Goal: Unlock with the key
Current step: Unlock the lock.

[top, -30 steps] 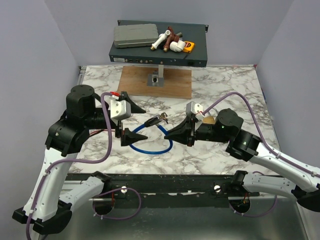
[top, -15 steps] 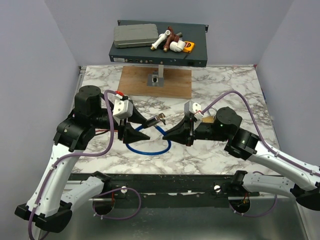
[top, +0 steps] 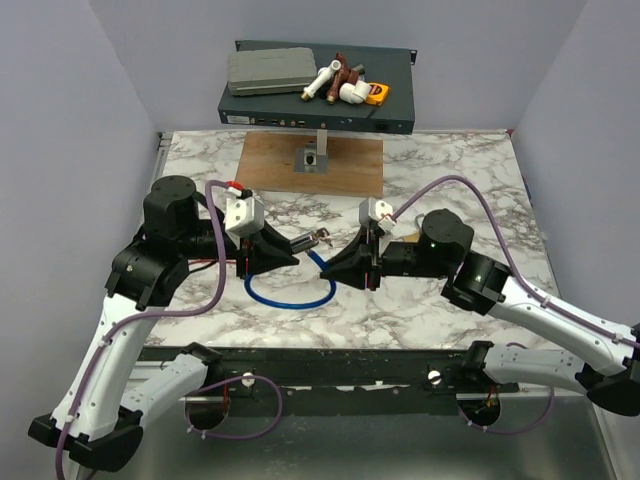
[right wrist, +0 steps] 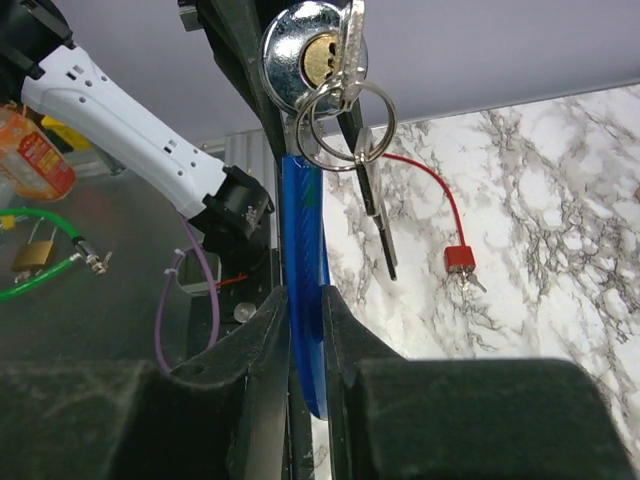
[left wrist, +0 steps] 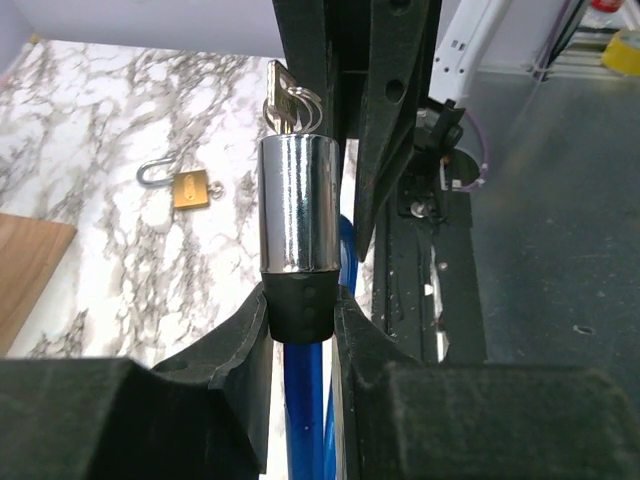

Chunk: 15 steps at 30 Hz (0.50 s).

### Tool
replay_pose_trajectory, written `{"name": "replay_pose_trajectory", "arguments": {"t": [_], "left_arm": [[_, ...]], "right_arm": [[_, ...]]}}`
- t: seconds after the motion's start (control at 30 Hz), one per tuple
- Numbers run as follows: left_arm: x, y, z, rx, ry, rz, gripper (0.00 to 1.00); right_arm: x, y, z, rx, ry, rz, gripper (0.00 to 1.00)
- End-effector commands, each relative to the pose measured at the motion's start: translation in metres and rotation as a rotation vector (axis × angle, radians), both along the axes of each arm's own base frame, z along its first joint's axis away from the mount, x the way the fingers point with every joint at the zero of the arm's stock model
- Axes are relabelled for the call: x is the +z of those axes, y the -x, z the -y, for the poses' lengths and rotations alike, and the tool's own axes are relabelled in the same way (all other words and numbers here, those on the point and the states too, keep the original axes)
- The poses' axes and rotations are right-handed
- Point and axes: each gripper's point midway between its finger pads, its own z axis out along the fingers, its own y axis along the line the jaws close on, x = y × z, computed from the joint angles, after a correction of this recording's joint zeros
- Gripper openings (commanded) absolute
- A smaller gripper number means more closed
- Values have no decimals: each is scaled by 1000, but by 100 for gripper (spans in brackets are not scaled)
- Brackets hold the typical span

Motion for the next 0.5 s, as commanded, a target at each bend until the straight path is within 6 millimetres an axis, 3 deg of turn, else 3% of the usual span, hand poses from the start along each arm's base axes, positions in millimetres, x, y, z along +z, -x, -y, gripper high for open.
{"name": "replay_pose_trajectory", "arguments": {"t": [0.0,0.1,0.2,0.33,0.47], "left_arm": [[-7,-6,-11,77,-59,94,0],[-22,-8,-21,110,-129,146,0],[-28,-1,-27,109,-152,179,0],[-29,4,-29,107,-143,181,0],[-24,12,-27,93,-108,153,0]], "right_arm": [[28,2,0,-12,-6,-59,29],[33,2,10,-48,53,-94,40],[50,10,24,-56,66,-105,48],[69,14,35,-70,76,-111,50],[76,9,26,-67,68,-112,50]]}}
